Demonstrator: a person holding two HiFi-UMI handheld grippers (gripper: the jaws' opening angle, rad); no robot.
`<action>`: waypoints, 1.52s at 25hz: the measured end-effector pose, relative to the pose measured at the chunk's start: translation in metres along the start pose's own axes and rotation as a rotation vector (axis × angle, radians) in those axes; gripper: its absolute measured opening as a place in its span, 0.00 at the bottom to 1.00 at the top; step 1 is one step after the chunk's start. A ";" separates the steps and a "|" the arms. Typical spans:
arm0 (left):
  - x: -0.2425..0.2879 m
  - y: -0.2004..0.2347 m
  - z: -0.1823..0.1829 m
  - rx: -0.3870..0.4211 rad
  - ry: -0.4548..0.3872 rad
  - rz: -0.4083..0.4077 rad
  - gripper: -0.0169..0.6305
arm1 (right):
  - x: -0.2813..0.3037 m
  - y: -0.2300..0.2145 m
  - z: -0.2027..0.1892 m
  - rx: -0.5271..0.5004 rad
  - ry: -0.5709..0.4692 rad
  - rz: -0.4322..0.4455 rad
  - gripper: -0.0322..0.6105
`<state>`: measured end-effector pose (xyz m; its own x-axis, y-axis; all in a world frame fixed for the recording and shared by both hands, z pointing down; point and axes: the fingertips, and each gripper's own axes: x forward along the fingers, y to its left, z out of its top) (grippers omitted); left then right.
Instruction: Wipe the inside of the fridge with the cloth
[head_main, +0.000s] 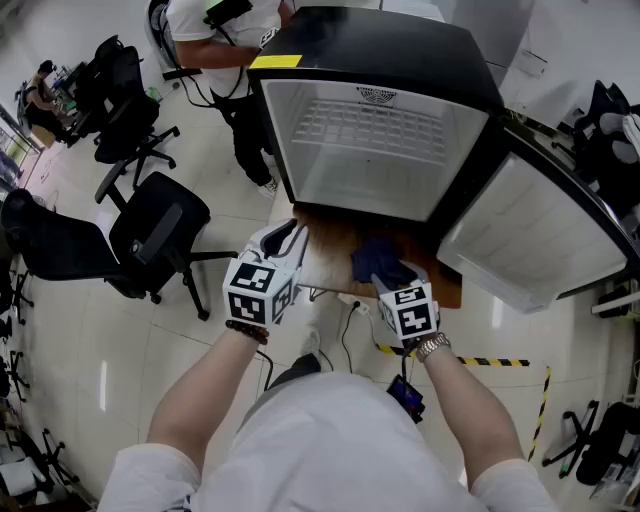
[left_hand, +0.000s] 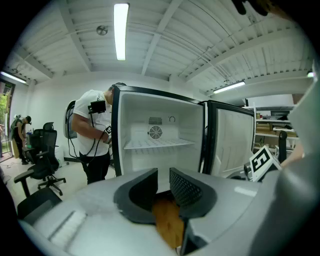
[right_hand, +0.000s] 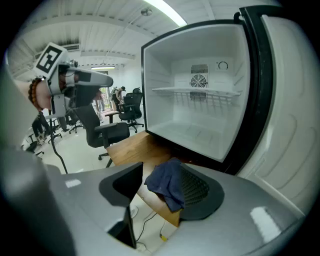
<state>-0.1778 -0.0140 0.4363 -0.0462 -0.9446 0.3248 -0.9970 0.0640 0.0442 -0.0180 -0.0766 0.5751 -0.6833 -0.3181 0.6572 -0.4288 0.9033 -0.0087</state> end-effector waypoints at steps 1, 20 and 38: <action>0.005 0.010 0.003 -0.001 -0.002 0.006 0.14 | 0.009 -0.004 -0.004 0.007 0.021 -0.007 0.42; 0.089 0.140 0.061 0.020 -0.062 0.085 0.34 | 0.118 -0.040 -0.042 0.086 0.272 -0.075 0.56; 0.117 0.150 0.081 0.047 -0.087 0.032 0.34 | 0.147 -0.036 -0.054 0.214 0.335 -0.026 0.29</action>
<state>-0.3377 -0.1407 0.4040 -0.0814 -0.9670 0.2416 -0.9966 0.0816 -0.0095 -0.0712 -0.1409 0.7125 -0.4554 -0.1964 0.8683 -0.5810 0.8046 -0.1227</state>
